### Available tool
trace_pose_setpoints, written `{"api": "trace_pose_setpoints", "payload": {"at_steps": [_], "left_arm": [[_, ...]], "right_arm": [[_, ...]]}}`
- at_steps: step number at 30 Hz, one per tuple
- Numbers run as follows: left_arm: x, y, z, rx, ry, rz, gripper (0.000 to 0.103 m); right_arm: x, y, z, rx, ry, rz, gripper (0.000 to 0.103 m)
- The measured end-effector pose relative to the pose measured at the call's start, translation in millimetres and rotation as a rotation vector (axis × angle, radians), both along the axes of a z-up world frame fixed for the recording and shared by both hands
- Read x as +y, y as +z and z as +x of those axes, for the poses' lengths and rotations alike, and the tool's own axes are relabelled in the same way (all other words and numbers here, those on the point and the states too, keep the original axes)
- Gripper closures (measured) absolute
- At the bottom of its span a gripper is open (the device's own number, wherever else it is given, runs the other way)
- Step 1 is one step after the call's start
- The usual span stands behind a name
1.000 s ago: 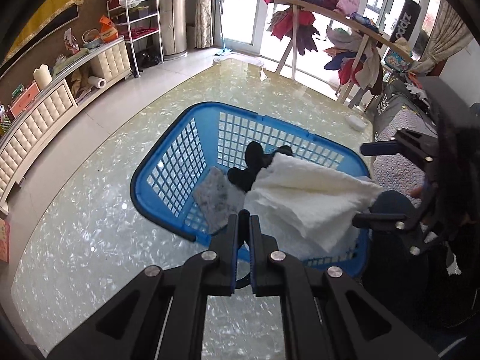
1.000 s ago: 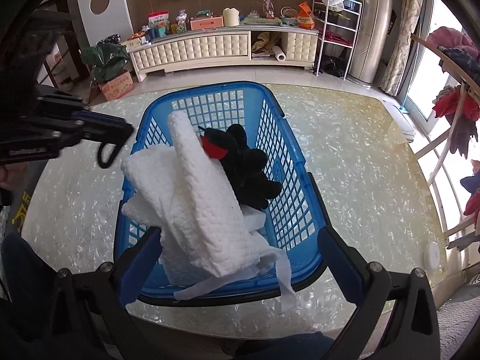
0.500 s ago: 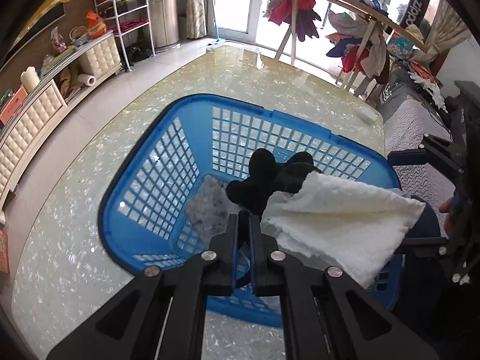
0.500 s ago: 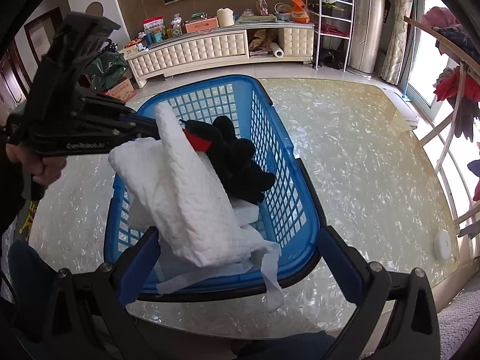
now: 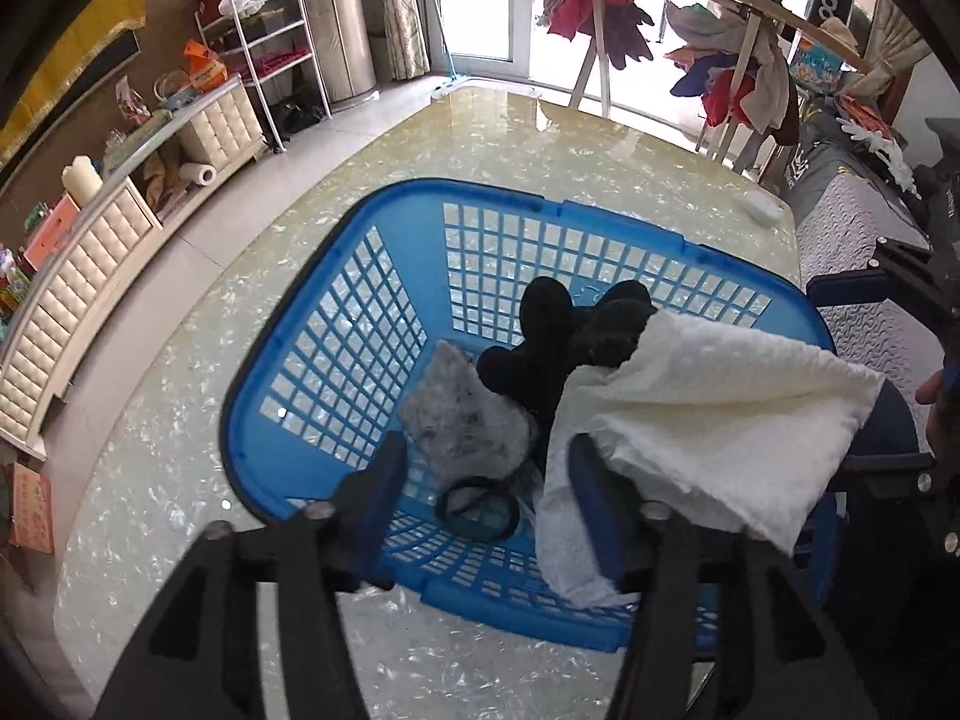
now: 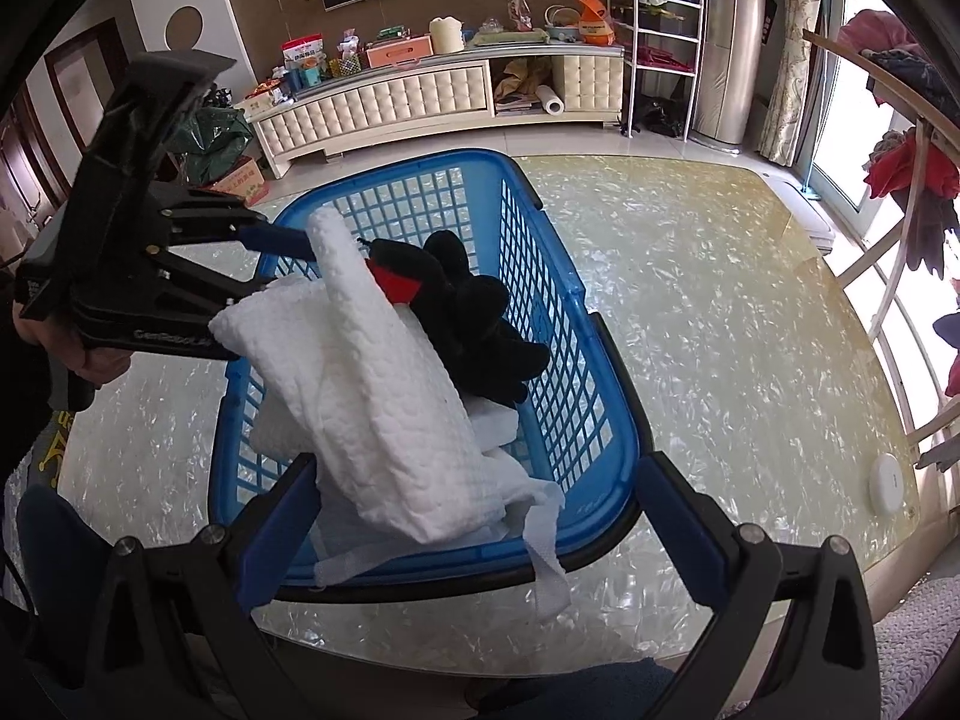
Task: Organize soft objects
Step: 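Open the right tool to release the towel while the left tool drops the ring into the basket, then withdraw both tools up and back from the basket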
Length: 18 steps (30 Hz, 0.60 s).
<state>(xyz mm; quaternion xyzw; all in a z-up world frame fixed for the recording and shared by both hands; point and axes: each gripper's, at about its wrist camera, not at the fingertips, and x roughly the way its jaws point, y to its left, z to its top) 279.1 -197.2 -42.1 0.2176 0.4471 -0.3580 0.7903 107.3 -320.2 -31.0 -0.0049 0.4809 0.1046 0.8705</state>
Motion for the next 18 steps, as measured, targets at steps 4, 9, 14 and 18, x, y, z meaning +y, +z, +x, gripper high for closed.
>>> {"api": "trace_pose_setpoints", "payload": {"at_steps": [4, 9, 14, 18], "left_arm": [[3.5, 6.8, -8.8, -0.035, -0.005, 0.018, 0.025], [13.3, 16.5, -21.4, -0.05, 0.001, 0.005, 0.017], [23.4, 28.1, -37.2, -0.08, 0.041, -0.018, 0.012], [33.7, 40.5, -54.4, -0.112, 0.075, -0.046, 0.012]], "right_arm": [[1.4, 1.4, -2.5, 0.002, 0.0, -0.009, 0.0], [6.7, 5.2, -4.9, -0.005, 0.001, -0.016, 0.0], [12.5, 11.2, -8.1, -0.017, 0.0, -0.026, 0.0], [19.8, 18.4, -11.8, -0.032, 0.004, -0.032, 0.0]]}}
